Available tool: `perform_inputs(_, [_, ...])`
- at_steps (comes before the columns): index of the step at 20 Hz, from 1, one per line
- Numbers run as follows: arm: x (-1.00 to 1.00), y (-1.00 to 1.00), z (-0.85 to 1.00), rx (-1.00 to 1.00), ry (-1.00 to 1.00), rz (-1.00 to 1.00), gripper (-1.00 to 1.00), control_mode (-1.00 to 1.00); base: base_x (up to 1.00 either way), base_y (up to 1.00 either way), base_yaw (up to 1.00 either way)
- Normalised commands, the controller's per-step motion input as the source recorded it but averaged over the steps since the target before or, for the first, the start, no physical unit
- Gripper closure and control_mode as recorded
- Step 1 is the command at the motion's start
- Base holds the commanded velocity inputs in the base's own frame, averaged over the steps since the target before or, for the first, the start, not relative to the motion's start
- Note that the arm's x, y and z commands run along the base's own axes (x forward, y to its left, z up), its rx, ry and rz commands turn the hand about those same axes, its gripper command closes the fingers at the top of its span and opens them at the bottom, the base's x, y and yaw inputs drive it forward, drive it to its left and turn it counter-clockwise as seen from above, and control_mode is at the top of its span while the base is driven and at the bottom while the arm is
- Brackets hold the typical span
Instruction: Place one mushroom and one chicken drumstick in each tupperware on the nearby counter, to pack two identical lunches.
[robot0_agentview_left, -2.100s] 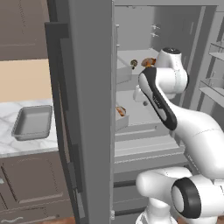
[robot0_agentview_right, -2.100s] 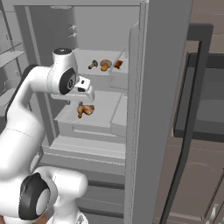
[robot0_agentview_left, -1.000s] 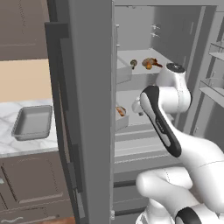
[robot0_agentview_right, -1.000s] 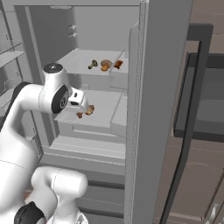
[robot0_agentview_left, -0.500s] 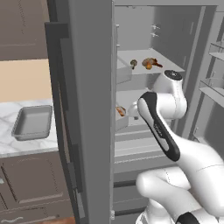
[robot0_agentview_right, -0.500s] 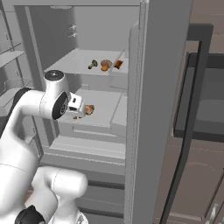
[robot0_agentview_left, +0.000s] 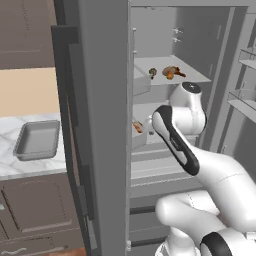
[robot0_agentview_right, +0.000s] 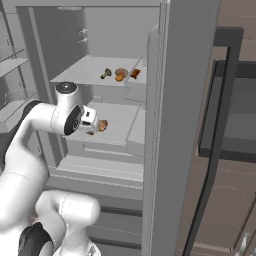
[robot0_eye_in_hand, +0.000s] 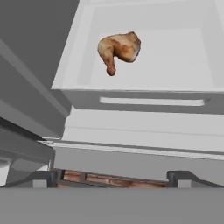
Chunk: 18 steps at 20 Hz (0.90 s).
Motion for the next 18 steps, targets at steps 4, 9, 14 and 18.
perform_inputs(4, [0.24, 0.0, -0.22, 0.0, 0.0, 0.04, -1.0, -1.0, 0.0, 0.0, 0.0])
perform_inputs(9, [0.39, 0.0, -0.33, 0.0, 0.02, 0.03, -1.0, -1.0, 0.0, 0.0, 0.0])
perform_inputs(14, [0.38, 0.0, -0.3, 0.0, 0.0, 0.01, -1.0, -1.0, 0.0, 0.0, 0.0])
perform_inputs(18, [0.33, 0.0, -0.32, 0.0, -0.01, 0.0, -1.0, -1.0, 0.0, 0.0, 0.0])
